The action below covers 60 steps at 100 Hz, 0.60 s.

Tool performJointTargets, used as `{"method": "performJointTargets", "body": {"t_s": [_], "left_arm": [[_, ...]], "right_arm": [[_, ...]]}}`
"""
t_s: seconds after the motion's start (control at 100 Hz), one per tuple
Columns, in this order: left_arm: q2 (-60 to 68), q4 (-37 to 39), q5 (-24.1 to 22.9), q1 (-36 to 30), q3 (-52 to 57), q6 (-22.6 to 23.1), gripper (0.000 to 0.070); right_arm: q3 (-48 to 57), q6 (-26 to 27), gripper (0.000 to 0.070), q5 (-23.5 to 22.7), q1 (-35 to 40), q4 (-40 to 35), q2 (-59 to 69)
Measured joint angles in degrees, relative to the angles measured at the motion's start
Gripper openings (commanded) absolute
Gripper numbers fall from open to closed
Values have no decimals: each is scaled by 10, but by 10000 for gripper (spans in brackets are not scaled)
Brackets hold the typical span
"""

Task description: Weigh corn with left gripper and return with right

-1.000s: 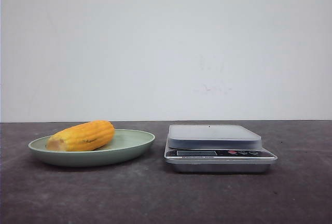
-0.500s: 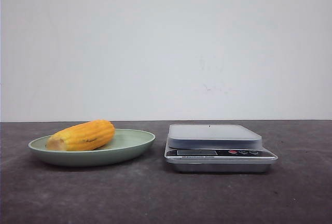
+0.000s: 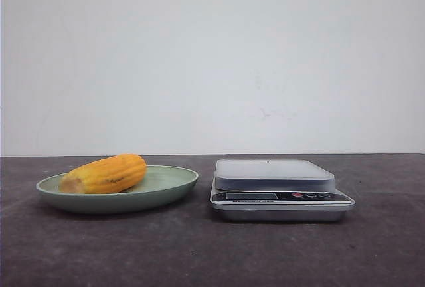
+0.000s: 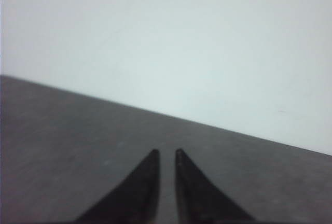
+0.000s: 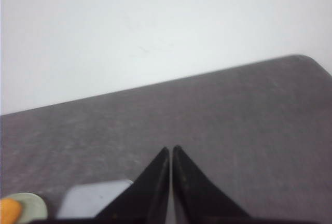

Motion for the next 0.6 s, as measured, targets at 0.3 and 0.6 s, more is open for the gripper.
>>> {"method": "performJointTargets", "body": {"t_s": [0.3, 0.6], "left_arm": [[149, -115, 85, -7, 209, 8, 681], [192, -143, 86, -65, 222, 19, 664]], "right_arm": [[42, -22, 675, -11, 6, -3, 20], [42, -25, 700, -39, 7, -9, 21]]}}
